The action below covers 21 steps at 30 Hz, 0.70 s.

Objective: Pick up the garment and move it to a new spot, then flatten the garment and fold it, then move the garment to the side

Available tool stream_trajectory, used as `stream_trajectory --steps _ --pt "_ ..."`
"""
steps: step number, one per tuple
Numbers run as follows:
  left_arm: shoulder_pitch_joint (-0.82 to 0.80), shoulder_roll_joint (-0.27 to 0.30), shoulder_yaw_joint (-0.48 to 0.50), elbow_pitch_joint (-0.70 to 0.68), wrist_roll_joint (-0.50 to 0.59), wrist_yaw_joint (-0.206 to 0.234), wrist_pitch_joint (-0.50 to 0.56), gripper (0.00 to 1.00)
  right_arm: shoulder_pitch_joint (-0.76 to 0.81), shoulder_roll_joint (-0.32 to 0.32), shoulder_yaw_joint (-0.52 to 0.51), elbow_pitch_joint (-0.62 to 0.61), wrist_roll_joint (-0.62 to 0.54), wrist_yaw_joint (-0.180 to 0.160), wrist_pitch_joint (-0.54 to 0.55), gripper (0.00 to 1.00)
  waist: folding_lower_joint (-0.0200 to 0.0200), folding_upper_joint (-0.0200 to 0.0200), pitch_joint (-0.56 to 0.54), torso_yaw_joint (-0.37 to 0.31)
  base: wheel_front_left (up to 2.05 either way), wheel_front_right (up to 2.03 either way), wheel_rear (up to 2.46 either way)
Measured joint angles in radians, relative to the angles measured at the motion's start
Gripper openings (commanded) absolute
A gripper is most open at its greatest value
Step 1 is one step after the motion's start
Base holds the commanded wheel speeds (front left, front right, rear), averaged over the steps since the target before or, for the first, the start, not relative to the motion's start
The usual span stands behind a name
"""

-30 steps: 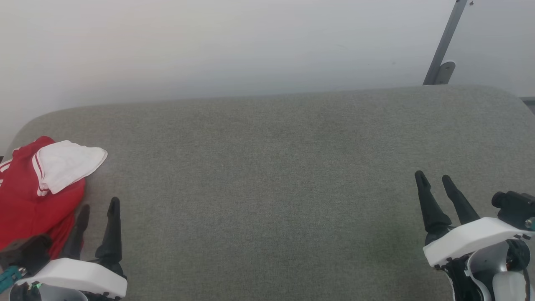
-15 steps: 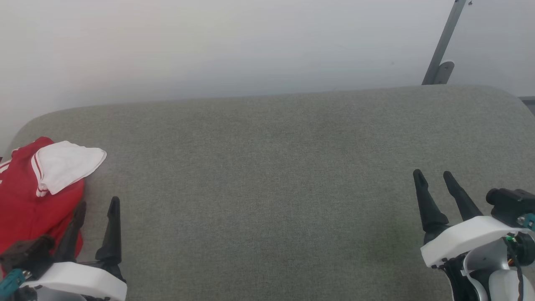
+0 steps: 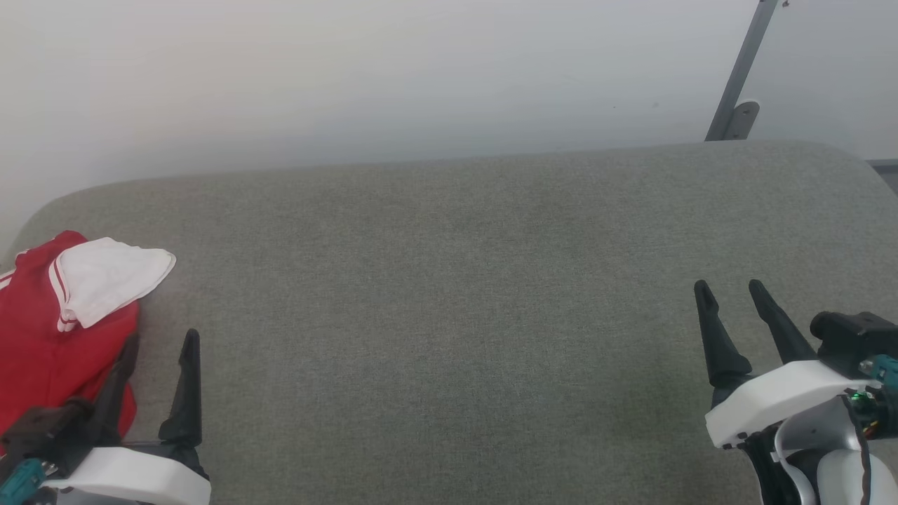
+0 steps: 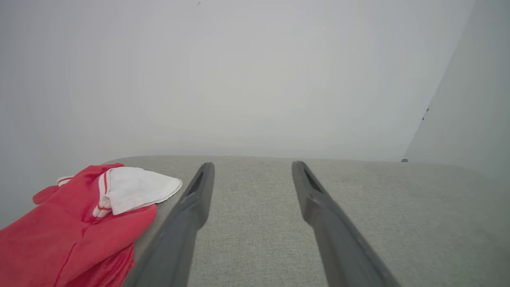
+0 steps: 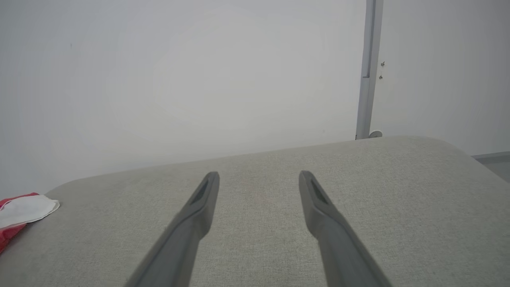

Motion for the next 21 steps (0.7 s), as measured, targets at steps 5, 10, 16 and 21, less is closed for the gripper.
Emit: stream_trajectory --steps 5,10,16,21 --pt "0.003 0.011 -0.006 -0.01 0.019 0.006 -0.008 1.0 0.0 0.0 0.005 -0.006 -0.035 0.0 0.0 1.0 0.0 0.0 0.0 0.001 0.0 0.0 0.0" --pt "0.007 0.024 -0.01 -0.017 0.034 0.014 -0.016 1.0 0.0 0.0 0.01 -0.013 -0.07 0.0 -0.005 1.0 0.0 0.0 0.0 0.002 0.0 0.0 0.0" --pt "0.012 0.032 -0.012 -0.023 0.054 0.018 -0.024 1.0 0.0 -0.001 0.016 -0.02 -0.098 0.0 -0.009 1.0 0.0 0.0 0.002 0.003 0.0 0.0 0.0" --pt "0.013 0.032 -0.011 -0.023 0.05 0.017 -0.024 1.0 0.0 -0.001 0.019 -0.02 -0.106 0.0 -0.011 1.0 0.0 0.0 0.003 0.004 0.0 0.0 0.0"
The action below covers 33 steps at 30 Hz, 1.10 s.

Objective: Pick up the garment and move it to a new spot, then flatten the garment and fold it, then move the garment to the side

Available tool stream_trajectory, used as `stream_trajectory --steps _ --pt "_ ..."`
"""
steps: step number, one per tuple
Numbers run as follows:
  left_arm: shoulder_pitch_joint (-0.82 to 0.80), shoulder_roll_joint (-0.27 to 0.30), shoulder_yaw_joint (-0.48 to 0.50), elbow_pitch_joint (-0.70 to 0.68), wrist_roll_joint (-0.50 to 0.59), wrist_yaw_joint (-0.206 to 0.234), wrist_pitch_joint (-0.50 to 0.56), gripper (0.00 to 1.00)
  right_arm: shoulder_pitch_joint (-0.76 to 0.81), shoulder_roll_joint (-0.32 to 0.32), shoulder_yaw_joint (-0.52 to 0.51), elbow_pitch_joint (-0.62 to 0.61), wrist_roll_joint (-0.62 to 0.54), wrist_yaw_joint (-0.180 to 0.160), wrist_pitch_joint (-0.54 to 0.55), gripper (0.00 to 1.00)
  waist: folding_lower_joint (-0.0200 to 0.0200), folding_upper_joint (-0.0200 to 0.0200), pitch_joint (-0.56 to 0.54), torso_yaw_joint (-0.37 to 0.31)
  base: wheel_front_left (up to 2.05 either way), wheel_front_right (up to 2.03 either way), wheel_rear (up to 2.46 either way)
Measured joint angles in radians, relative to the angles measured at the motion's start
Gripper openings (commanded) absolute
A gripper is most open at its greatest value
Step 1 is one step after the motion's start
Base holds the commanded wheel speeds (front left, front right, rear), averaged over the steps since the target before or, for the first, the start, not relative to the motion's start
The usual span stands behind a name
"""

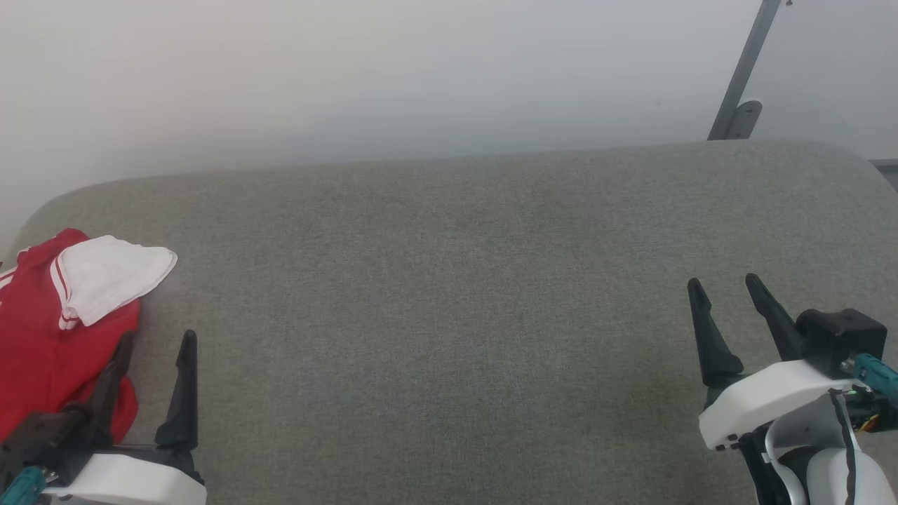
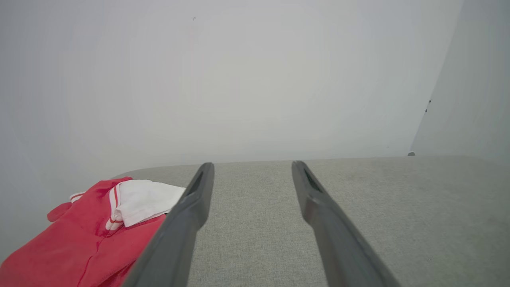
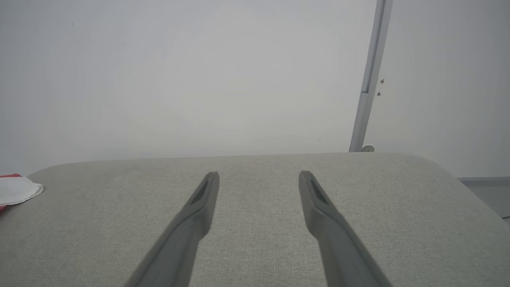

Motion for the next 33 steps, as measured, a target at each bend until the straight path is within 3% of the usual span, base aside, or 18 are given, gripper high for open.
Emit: stream_trajectory --steps 16,33 --pt "-0.014 -0.012 0.021 0.042 -0.042 -0.006 0.0 1.0 0.001 -0.001 0.026 0.011 0.013 0.0 -0.009 1.0 0.0 0.0 -0.002 0.029 0.0 0.0 0.0" --pt "-0.01 0.0 0.091 0.068 -0.1 0.002 0.004 1.0 -0.037 -0.009 0.121 0.042 0.01 0.0 0.014 1.0 0.0001 0.0 -0.031 0.203 0.0 0.0 0.0"
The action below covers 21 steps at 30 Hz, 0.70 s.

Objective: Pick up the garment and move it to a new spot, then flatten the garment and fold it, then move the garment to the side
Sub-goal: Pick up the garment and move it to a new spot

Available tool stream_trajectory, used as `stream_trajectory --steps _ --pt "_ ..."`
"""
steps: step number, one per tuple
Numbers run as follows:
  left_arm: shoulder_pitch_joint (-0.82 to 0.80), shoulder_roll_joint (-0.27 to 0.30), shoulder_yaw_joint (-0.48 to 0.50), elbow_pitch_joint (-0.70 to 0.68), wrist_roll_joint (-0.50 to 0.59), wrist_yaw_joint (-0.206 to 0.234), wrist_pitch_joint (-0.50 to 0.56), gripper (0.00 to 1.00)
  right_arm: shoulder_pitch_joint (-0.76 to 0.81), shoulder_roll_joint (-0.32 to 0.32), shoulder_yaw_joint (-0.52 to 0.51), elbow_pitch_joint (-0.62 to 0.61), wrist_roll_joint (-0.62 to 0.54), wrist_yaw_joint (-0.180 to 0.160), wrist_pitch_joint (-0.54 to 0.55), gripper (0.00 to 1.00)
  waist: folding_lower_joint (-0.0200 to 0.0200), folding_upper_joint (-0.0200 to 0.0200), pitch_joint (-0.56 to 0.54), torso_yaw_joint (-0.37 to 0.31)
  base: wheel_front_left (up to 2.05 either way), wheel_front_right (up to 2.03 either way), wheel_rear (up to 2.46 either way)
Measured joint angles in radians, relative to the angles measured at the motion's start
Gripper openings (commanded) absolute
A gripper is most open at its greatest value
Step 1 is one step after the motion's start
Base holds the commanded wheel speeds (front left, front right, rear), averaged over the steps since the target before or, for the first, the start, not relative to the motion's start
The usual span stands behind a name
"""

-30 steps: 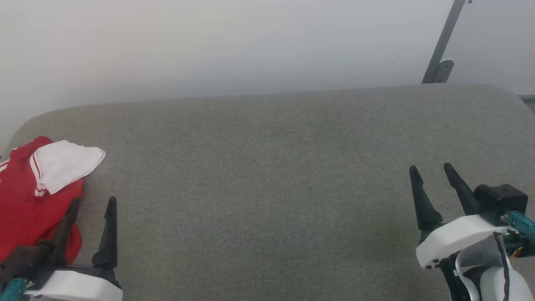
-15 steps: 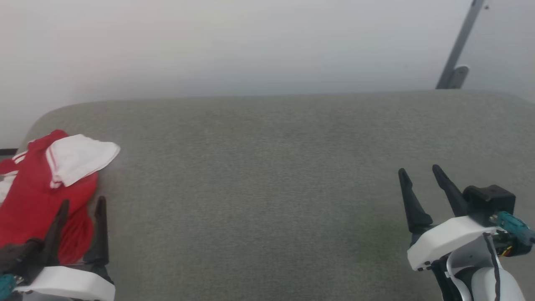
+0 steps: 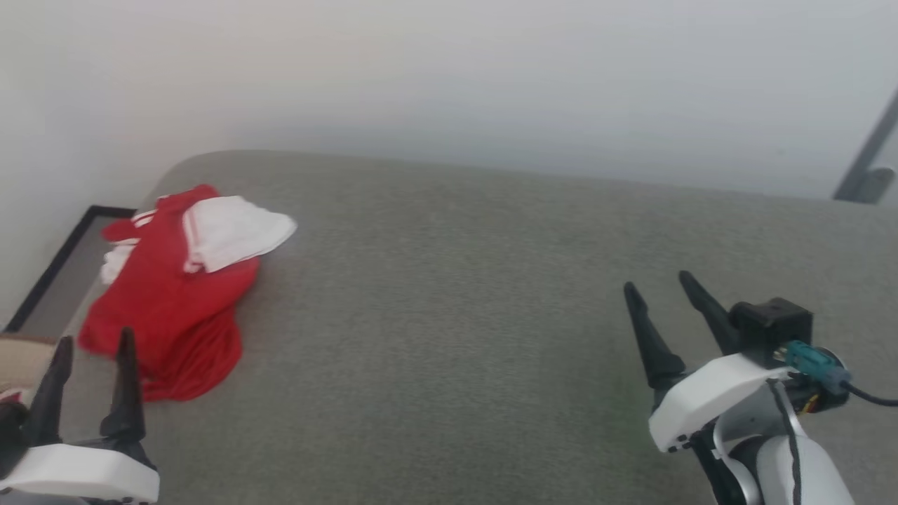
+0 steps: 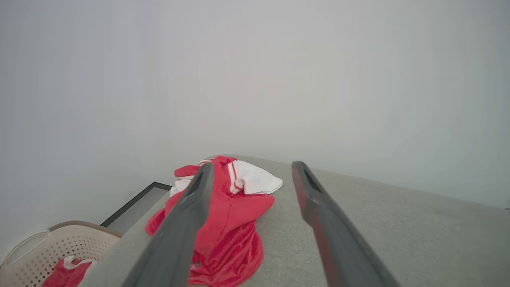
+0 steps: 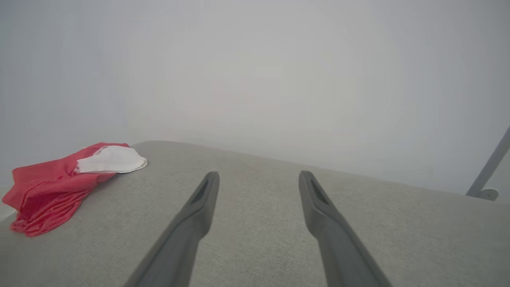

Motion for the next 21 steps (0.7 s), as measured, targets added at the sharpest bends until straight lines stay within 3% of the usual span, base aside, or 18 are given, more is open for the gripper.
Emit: stream_trajectory --steps 12,21 --pt "0.035 0.009 0.015 -0.035 -0.016 0.008 0.007 1.0 -0.022 0.002 0.061 0.036 0.01 0.0 -0.004 1.0 -0.0001 0.0 -0.022 0.123 0.0 0.0 0.0" --pt "0.035 0.012 0.03 -0.035 -0.067 -0.004 0.028 1.0 -0.025 0.002 0.059 0.036 0.009 0.0 -0.012 1.0 0.0 0.0 -0.002 0.144 0.0 0.0 0.0"
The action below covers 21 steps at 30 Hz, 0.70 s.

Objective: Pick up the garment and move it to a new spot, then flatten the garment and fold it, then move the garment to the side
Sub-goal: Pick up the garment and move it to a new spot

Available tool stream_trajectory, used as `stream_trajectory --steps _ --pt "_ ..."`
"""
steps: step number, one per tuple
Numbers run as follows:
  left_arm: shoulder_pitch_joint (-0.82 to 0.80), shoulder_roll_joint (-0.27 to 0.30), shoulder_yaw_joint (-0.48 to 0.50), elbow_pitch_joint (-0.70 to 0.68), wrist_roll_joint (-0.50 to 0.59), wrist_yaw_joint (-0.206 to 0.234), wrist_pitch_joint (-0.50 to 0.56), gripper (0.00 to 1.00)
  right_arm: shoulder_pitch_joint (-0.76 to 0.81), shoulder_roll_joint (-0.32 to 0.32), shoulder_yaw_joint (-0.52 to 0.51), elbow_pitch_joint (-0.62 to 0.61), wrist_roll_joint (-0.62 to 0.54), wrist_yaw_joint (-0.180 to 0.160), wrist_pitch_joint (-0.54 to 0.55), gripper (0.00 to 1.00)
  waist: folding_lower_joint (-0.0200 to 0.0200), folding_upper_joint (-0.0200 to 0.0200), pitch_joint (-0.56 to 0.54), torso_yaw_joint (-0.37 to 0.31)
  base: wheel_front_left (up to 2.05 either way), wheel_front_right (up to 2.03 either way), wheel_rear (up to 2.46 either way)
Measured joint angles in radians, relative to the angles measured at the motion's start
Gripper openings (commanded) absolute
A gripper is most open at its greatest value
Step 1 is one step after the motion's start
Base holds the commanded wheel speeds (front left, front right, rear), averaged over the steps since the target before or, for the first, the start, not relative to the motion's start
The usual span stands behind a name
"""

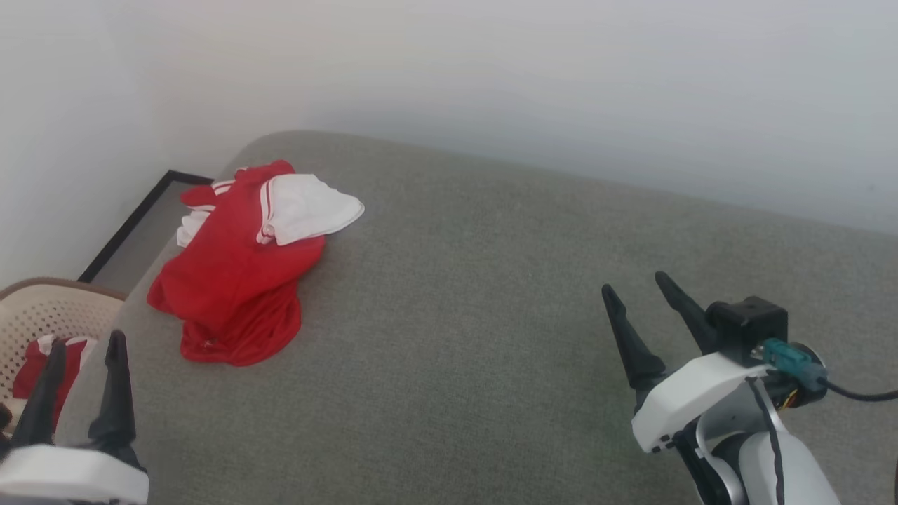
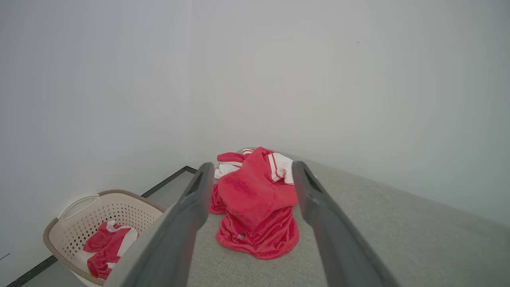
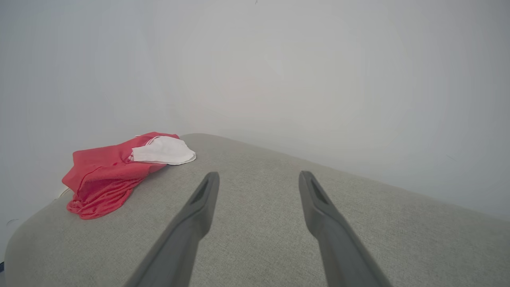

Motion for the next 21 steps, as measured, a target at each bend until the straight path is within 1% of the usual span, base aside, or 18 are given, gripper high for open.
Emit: stream_trajectory --steps 2,5,8,11,16,21 --pt "-0.021 0.003 0.002 0.012 -0.016 -0.012 0.01 1.0 -0.006 0.0 -0.005 -0.006 -0.002 0.0 0.004 1.0 0.0 0.0 0.014 -0.002 0.0 0.0 0.0" --pt "-0.083 0.029 -0.001 0.042 -0.019 -0.037 0.031 1.0 -0.021 -0.003 -0.017 -0.021 -0.01 0.0 0.01 1.0 0.0 0.0 0.04 -0.008 0.0 0.0 0.0" --pt "-0.155 0.054 -0.008 0.089 -0.021 -0.065 0.054 1.0 -0.037 -0.006 -0.022 -0.036 -0.02 0.0 0.022 1.0 0.0 0.0 0.072 -0.019 0.0 0.0 0.0" --pt "-0.243 0.07 -0.015 0.151 -0.048 -0.097 0.084 1.0 -0.058 -0.011 -0.029 -0.059 -0.03 0.0 0.034 1.0 0.0 0.0 0.11 -0.033 0.0 0.0 0.0" --pt "-0.407 0.109 -0.034 0.293 -0.066 -0.163 0.143 1.0 -0.103 -0.021 -0.044 -0.106 -0.054 0.0 0.056 1.0 0.0 0.0 0.192 -0.064 0.0 0.0 0.0" --pt "-0.576 0.123 -0.072 0.472 -0.079 -0.22 0.209 1.0 -0.144 -0.029 -0.059 -0.154 -0.073 0.0 0.076 1.0 0.0 -0.0001 0.289 -0.101 0.0 0.0 0.0"
